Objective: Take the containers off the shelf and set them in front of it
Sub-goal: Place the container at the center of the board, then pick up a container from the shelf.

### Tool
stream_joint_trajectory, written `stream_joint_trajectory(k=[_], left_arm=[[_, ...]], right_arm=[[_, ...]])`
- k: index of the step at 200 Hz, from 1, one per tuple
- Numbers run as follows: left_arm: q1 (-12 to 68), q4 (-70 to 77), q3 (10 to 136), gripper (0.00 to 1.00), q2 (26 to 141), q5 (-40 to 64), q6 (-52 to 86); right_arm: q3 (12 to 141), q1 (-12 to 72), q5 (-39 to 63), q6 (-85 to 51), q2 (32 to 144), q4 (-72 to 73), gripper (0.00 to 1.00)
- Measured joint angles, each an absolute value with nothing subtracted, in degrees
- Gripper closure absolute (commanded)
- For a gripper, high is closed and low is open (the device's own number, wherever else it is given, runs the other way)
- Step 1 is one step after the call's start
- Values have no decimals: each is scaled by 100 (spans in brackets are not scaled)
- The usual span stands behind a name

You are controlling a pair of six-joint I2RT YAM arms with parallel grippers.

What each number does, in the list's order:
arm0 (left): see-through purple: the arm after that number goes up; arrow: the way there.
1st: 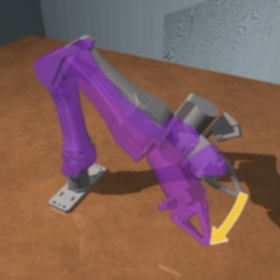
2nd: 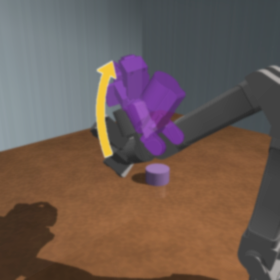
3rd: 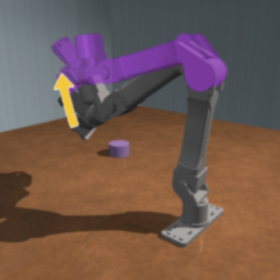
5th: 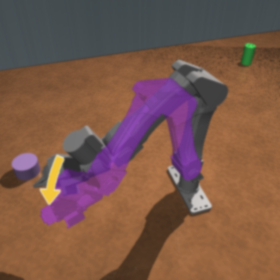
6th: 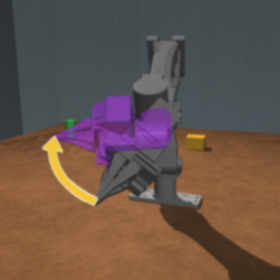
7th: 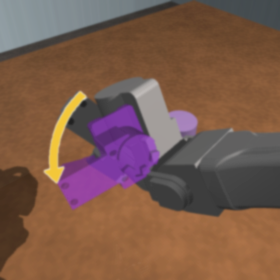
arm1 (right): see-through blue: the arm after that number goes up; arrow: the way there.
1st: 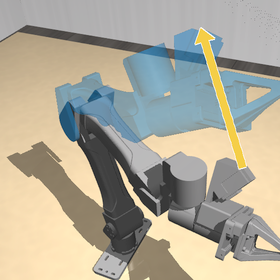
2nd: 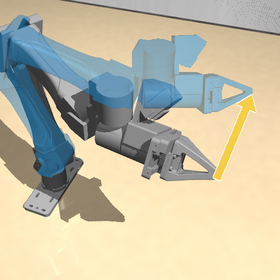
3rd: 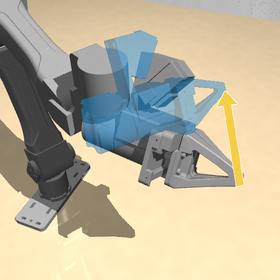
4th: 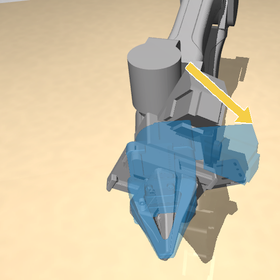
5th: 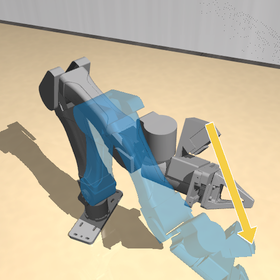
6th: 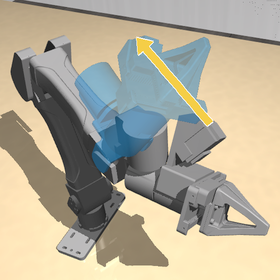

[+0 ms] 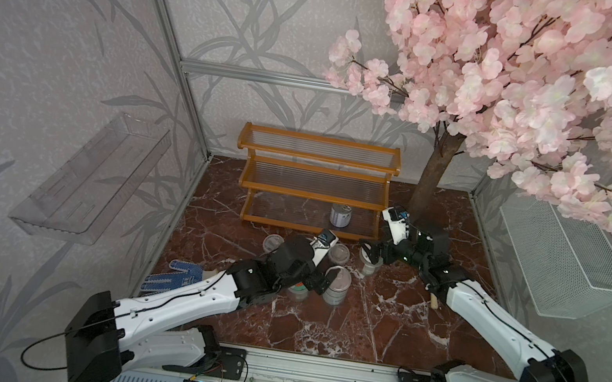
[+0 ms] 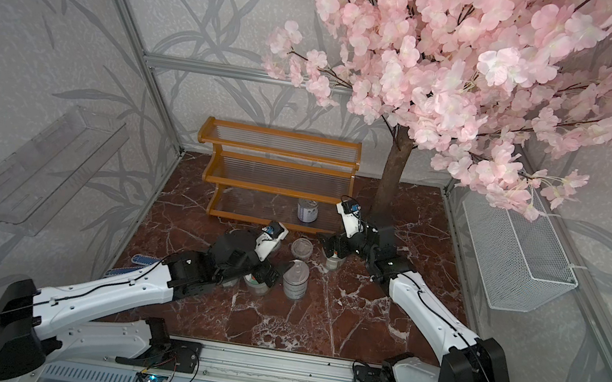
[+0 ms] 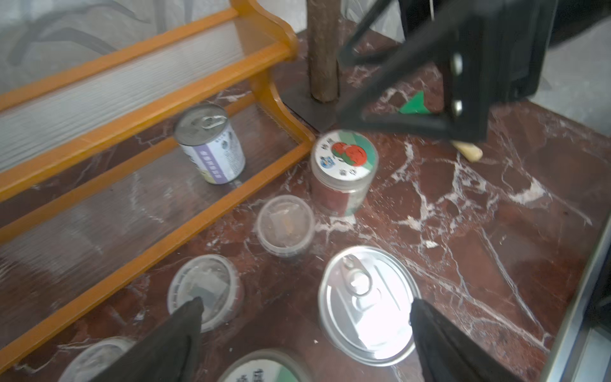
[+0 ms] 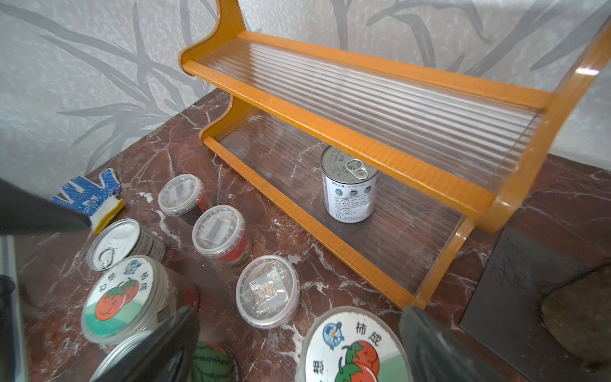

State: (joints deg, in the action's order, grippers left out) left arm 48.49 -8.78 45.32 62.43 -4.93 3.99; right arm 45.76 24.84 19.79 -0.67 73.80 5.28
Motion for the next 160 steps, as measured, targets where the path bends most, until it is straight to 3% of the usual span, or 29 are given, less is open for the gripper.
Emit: stream_joint_trajectory(k=[77,160], left_arm=[[2641,-231,4060,0,6169,823,642],[2104,231,3798,0,6248,1343,908]], right_arm=[[5330,3068,823,-239,9627,2058,1],[5892,3087,-137,-486,10886,2969,1]])
